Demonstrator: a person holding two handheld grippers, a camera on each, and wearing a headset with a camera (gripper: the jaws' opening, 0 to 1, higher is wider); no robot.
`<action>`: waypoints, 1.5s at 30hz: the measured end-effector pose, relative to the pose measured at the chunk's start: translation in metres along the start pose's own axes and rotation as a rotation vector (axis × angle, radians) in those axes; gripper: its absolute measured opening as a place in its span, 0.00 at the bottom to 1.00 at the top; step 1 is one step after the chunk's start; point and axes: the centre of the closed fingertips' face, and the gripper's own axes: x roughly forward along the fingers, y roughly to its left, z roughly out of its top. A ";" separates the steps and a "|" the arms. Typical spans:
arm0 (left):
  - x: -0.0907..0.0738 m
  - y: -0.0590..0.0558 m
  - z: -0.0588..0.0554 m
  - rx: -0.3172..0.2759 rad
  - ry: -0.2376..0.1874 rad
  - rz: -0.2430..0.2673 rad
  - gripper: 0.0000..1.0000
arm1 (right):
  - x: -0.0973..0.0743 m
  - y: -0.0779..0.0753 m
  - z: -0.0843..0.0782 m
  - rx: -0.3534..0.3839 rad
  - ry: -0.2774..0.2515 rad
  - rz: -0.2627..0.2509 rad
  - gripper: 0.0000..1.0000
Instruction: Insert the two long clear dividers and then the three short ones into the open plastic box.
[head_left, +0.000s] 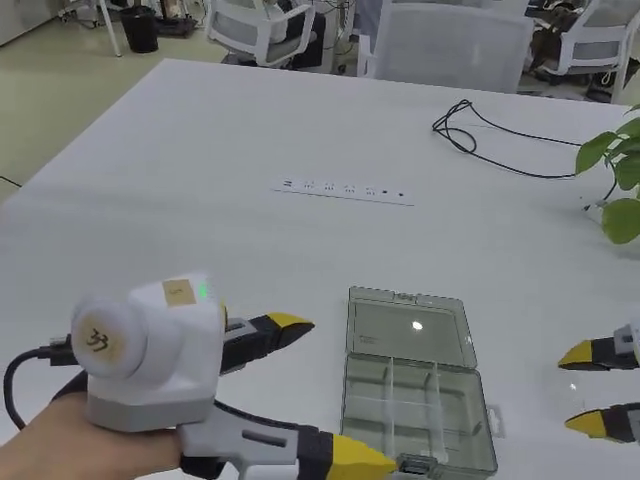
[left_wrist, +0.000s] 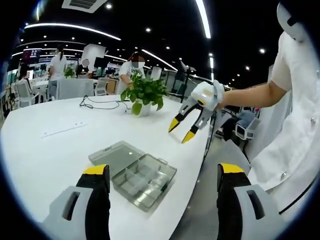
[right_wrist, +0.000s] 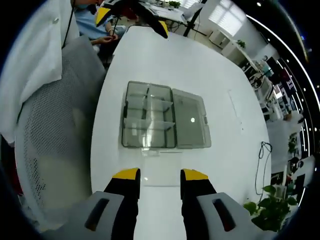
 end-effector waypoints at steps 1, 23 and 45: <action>0.002 -0.003 0.003 -0.013 -0.009 -0.009 0.89 | -0.004 0.001 0.010 -0.007 -0.008 -0.011 0.32; 0.042 -0.036 0.030 -0.344 -0.078 -0.095 0.45 | -0.039 0.027 0.114 -0.035 -0.086 -0.141 0.32; 0.050 -0.053 0.029 -0.451 -0.081 -0.175 0.08 | -0.052 0.031 0.136 -0.055 -0.103 -0.177 0.32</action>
